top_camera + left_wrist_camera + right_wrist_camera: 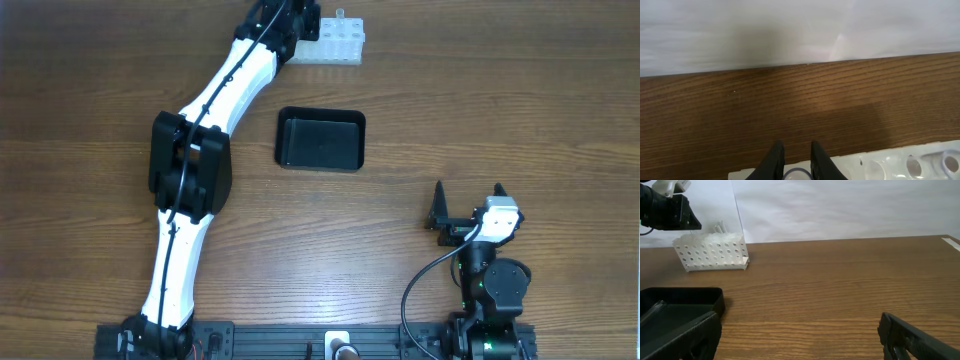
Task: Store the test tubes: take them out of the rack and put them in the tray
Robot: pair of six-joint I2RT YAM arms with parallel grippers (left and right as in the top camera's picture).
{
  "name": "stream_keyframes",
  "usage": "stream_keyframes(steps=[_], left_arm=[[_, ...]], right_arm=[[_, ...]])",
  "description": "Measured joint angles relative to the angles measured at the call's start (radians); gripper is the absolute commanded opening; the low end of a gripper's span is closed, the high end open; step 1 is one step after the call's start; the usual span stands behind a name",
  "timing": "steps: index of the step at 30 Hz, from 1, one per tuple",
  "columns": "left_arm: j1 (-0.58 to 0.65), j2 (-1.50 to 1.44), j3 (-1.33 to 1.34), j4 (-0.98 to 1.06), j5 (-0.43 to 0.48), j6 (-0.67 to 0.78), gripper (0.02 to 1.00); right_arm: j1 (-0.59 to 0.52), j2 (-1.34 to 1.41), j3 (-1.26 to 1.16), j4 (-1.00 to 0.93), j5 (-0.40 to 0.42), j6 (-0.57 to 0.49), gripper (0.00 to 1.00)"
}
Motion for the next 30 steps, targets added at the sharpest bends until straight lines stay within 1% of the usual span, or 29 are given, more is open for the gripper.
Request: stream_keyframes(steps=[19, 30], left_arm=[[-0.001, -0.023, 0.000, -0.049, -0.007, 0.000, 0.082], [-0.003, -0.149, 0.000, -0.050, -0.018, 0.000, 0.073]], right_arm=[[0.000, 0.000, 0.000, 0.000, 0.000, 0.000, 0.991], [0.000, 0.000, 0.000, 0.000, 0.000, 0.000, 0.991]])
